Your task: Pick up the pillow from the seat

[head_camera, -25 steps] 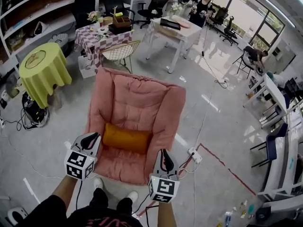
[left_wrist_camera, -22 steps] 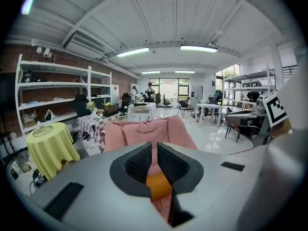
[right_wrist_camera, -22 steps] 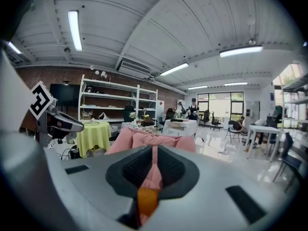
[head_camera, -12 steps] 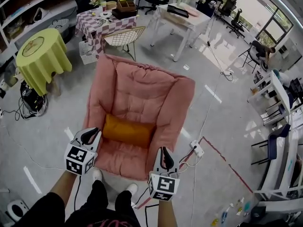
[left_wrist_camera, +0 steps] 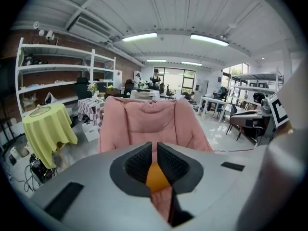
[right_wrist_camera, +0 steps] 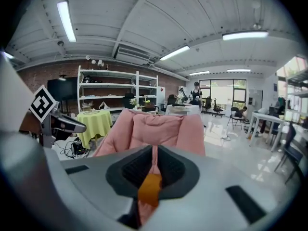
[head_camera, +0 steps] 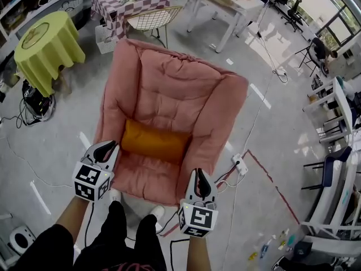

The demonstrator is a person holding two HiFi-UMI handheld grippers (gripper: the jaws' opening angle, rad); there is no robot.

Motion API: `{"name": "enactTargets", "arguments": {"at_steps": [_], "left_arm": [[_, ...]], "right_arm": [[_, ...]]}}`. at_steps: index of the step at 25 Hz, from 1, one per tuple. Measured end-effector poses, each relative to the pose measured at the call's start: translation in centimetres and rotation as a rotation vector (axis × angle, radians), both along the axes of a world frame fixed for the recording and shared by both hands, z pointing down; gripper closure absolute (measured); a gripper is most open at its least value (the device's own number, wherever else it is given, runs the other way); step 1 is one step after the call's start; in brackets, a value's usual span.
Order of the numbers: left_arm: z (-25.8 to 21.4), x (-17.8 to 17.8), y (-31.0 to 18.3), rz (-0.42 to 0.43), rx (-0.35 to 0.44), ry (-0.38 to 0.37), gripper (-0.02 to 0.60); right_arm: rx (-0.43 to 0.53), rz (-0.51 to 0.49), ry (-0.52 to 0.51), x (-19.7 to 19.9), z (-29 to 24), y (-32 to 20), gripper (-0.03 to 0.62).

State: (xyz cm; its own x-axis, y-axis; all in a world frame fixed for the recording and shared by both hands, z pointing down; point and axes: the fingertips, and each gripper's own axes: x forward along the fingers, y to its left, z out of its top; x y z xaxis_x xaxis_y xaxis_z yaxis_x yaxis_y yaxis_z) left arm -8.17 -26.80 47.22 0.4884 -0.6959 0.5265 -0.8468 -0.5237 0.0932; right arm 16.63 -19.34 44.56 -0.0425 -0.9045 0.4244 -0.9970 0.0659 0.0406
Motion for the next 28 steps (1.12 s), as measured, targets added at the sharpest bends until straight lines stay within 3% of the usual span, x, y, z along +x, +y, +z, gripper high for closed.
{"name": "enactTargets", "arguments": {"at_steps": [28], "left_arm": [[11.9, -0.8, -1.6, -0.038, -0.129, -0.043, 0.570]], "right_arm": [[-0.153, 0.013, -0.009, 1.1, 12.9, -1.7, 0.571]]}}
